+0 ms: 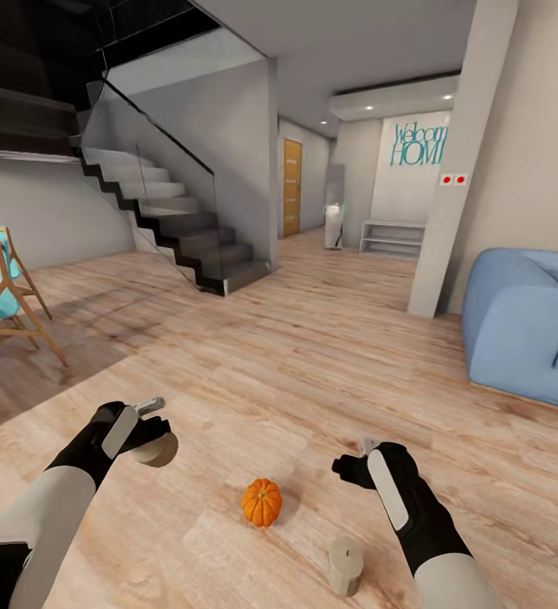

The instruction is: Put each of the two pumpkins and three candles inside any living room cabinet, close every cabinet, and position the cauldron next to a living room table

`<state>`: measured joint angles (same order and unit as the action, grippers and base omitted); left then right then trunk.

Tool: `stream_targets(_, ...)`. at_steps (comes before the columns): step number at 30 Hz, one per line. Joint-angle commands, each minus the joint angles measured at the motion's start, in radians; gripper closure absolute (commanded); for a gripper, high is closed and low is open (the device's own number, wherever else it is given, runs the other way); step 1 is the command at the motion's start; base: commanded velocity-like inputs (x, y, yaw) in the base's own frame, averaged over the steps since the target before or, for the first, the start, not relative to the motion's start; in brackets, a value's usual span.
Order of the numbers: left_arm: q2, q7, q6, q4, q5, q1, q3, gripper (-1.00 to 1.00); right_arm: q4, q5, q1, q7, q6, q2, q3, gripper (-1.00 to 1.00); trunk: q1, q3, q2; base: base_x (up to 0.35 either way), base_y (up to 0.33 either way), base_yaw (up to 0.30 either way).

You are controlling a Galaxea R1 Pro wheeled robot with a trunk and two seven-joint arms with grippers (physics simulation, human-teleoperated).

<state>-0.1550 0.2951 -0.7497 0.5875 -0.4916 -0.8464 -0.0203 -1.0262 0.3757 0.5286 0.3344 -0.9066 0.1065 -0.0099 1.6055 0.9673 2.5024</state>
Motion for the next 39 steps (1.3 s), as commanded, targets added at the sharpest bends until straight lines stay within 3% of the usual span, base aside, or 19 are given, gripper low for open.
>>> stream_targets(1, 0.000, 0.006, -0.003, 0.002, -0.009, 0.000, -0.001, 1.00, -0.001, 0.011, 0.001, 0.009, -0.003, 0.000, 0.000, -1.00, 0.000, 0.001, 0.000, 0.048, 0.001, 0.000)
stream_targets(16, 0.000, 0.004, -0.003, 0.004, -0.010, 0.000, -0.001, 1.00, 0.004, 0.011, 0.001, 0.008, -0.016, -0.002, 0.002, -1.00, 0.000, 0.001, 0.000, 0.043, 0.000, 0.000)
stream_targets(20, 0.000, 0.004, -0.004, 0.004, -0.011, 0.000, -0.001, 1.00, 0.017, 0.010, 0.001, 0.009, -0.019, -0.002, 0.001, -1.00, 0.002, 0.017, 0.001, 0.001, 0.000, 0.000)
stream_targets(25, -0.002, 0.004, -0.022, 0.012, -0.016, 0.001, -0.004, 1.00, 0.125, 0.005, 0.043, 0.009, -0.018, -0.003, 0.000, -1.00, 0.004, 0.036, 0.003, 0.000, 0.000, 0.000)
stream_targets(28, -0.002, 0.001, -0.060, 0.067, -0.017, 0.001, -0.005, 1.00, 0.163, 0.003, 0.060, 0.009, -0.017, -0.002, 0.000, -1.00, 0.005, 0.047, 0.003, 0.000, 0.000, 0.000)
stream_targets(33, -0.006, 0.001, -0.176, 0.321, -0.018, 0.006, -0.005, 1.00, 0.202, 0.001, 0.075, 0.009, -0.017, 0.000, 0.001, -1.00, 0.008, 0.067, 0.004, 0.000, 0.000, 0.000)
stream_targets(39, -0.003, 0.004, -0.220, 0.409, -0.017, 0.009, -0.005, 1.00, 0.284, 0.000, 0.109, 0.012, -0.011, 0.001, 0.002, -1.00, 0.010, 0.090, 0.006, 0.000, 0.000, 0.000)
